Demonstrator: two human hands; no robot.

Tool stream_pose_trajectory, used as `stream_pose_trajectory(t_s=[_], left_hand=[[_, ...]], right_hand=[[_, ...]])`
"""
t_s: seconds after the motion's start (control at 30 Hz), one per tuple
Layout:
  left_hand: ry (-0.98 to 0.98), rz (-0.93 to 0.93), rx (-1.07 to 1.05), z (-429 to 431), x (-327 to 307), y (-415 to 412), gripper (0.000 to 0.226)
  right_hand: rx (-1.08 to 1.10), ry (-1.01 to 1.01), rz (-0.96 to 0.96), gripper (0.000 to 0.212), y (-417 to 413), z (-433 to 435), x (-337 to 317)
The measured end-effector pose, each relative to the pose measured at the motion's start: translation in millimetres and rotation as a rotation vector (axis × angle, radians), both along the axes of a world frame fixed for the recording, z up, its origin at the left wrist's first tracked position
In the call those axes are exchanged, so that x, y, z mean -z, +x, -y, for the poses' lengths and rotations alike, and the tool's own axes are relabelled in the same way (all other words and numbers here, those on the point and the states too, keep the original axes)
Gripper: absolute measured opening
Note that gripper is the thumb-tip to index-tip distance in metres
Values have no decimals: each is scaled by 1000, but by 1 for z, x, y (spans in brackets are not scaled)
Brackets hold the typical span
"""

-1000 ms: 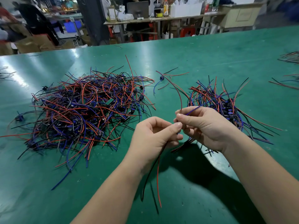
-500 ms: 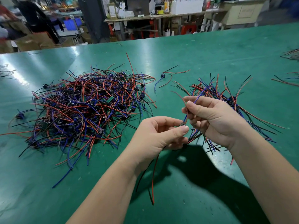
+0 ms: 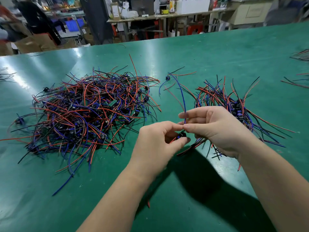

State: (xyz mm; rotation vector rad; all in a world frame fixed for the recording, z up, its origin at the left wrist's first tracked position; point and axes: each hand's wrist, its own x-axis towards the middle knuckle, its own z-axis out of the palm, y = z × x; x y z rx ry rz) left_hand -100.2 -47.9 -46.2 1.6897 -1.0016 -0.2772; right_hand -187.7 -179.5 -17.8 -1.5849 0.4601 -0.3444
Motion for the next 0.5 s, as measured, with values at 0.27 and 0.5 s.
stream_pose_trajectory(t_s=[0.27, 0.5], left_hand=[[-105, -243, -43, 2, -4, -3, 22], [-121, -728, 130, 3, -15, -4, 36]], right_hand=[[51, 114, 109, 17, 1, -1, -1], [33, 446, 162, 18, 2, 1, -2]])
